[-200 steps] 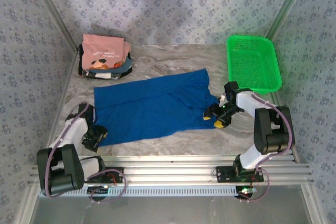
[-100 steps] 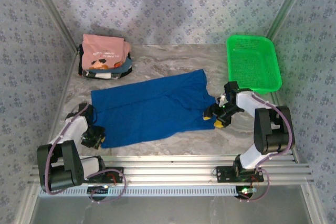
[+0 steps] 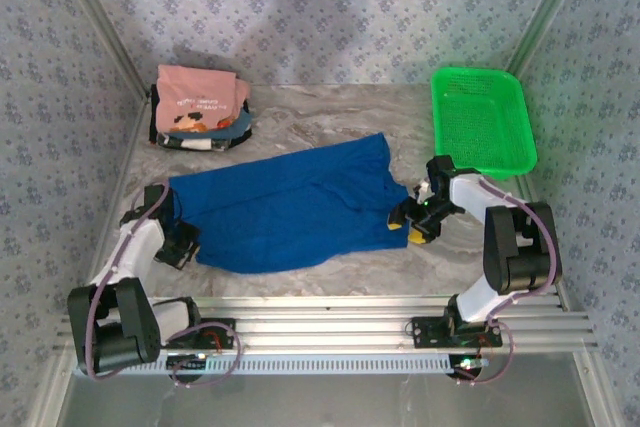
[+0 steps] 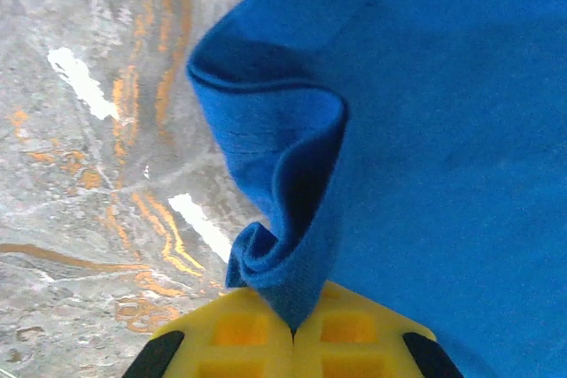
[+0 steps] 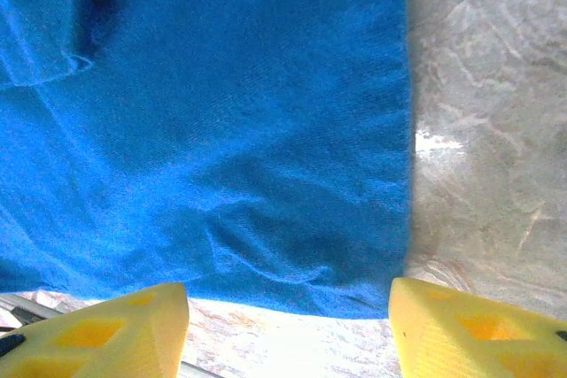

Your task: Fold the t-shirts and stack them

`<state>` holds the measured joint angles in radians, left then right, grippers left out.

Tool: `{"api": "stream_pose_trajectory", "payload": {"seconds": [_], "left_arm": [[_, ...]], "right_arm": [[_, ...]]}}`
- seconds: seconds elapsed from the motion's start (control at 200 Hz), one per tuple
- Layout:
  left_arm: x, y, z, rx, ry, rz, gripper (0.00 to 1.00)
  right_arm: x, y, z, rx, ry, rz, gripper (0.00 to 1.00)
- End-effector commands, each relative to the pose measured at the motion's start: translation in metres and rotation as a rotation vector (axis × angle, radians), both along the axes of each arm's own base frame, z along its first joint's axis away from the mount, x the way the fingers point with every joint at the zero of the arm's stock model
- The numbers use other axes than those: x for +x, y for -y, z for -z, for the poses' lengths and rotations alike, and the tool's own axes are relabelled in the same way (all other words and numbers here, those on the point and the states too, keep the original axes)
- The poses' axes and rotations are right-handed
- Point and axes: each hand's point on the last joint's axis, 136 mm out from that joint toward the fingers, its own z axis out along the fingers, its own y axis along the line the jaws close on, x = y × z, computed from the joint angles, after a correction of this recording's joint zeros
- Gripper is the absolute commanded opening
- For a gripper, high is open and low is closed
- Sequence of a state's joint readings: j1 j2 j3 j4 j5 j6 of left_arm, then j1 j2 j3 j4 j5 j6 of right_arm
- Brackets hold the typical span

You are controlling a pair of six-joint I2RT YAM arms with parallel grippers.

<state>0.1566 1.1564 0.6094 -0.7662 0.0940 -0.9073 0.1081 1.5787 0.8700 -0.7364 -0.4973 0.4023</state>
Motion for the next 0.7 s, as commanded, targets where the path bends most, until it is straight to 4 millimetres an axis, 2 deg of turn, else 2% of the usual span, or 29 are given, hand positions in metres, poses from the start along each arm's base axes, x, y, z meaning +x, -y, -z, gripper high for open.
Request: {"api": "stream_pose_trajectory", "payload": {"seconds": [0.0, 0.21, 0.33, 0.38, 0.475, 0.52, 0.585, 0.695], "left_arm": [[0.012, 0.007, -0.014, -0.02, 0.062, 0.045, 0.0], [0.021, 0.009, -0.027, -0.018, 0.11, 0.072, 0.0], [0.023, 0.009, -0.031, -0.018, 0.128, 0.074, 0.0], [0.023, 0.01, -0.032, -0.02, 0.134, 0.078, 0.0], [0.025, 0.01, -0.034, -0.018, 0.145, 0.086, 0.0], [0.025, 0.01, -0.036, -0.018, 0.149, 0.086, 0.0], [0.027, 0.009, -0.041, -0.014, 0.161, 0.09, 0.0], [0.03, 0.008, -0.051, -0.003, 0.187, 0.097, 0.0]], "right_arm": [[-0.003, -0.003, 0.003, -0.014, -0.032, -0.016, 0.64], [-0.008, -0.003, 0.019, -0.103, -0.064, -0.056, 0.6], [-0.002, -0.005, 0.026, -0.135, -0.045, -0.062, 0.54], [0.001, -0.007, 0.029, -0.14, -0.04, -0.061, 0.48], [0.009, -0.013, 0.026, -0.125, -0.013, -0.056, 0.18], [0.01, -0.015, 0.021, -0.117, 0.001, -0.053, 0.09], [0.01, -0.019, 0.007, -0.085, 0.017, -0.052, 0.03], [0.007, -0.023, -0.019, -0.052, 0.028, -0.077, 0.0]]}}
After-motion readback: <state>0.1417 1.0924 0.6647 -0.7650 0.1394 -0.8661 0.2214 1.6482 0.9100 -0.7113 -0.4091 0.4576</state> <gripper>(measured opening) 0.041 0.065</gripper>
